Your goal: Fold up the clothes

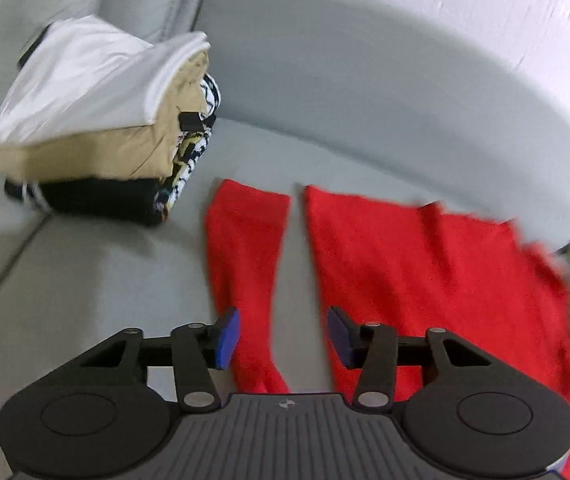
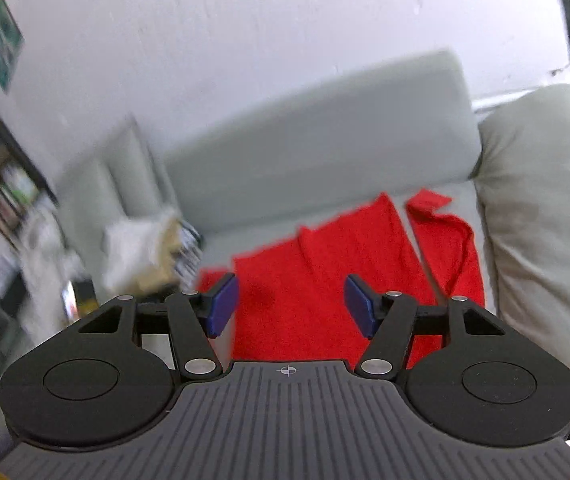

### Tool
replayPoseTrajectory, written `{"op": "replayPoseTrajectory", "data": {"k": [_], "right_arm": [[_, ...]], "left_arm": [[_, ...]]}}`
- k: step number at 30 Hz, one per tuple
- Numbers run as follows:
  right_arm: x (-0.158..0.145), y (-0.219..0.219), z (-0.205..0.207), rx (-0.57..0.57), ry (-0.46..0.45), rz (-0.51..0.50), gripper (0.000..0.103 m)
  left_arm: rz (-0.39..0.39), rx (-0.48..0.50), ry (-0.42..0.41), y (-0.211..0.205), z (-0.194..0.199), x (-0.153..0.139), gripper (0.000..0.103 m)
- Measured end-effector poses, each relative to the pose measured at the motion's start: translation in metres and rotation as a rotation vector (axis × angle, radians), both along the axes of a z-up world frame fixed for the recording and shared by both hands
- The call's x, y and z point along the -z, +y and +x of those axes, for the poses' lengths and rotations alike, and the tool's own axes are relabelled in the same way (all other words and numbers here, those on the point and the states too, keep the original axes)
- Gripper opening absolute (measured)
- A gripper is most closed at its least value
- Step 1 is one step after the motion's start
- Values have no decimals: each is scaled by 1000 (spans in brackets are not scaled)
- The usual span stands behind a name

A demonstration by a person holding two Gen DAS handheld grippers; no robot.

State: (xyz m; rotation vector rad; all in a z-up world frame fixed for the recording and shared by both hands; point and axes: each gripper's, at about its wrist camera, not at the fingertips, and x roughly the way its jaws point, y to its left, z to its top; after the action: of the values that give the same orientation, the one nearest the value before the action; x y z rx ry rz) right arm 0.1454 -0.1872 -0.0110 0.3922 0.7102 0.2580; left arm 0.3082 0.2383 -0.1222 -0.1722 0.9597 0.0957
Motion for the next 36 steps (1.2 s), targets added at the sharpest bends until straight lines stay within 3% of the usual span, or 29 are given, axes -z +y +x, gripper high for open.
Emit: {"op": "replayPoseTrajectory", "data": {"k": [3,6,13,14,16,17,18,23,28,31,34,35,36], "right_arm": [[50,14,52,6,147,-18,64],[95,15,84,15,262,91,64],[143,2,101,84,336,122,64],[148,-2,100,101,344,128,64],[155,-10,96,138,357,136,64],[158,-12,95,151,363,134,64],[161,-15,95,165,370,133,64],[156,-18,86,178,357,139,64],[138,-2,76,134,331,217,64],[128,20,72,85,315,231,63],[120,48,70,27,308,250,64],[119,56,70,8,317,262,64],[118,65,69,-10,326,275,64]], "left_arm": [[93,2,48,-8,37,27,47],[134,24,61,-13,66,48,47],[340,88,67,-23,105,100,44],[348,93,48,-24,104,103,37],[357,130,26,-28,102,102,1],[377,128,19,-28,101,98,2],[351,121,-2,-23,99,91,2],[19,11,-210,46,55,27,2],[-282,-158,-403,154,-19,-18,2],[-329,-304,-397,205,-52,-7,2],[-367,-448,-317,241,-74,24,2],[-369,-498,-286,249,-81,36,7],[-343,-543,-258,253,-89,47,20]]}}
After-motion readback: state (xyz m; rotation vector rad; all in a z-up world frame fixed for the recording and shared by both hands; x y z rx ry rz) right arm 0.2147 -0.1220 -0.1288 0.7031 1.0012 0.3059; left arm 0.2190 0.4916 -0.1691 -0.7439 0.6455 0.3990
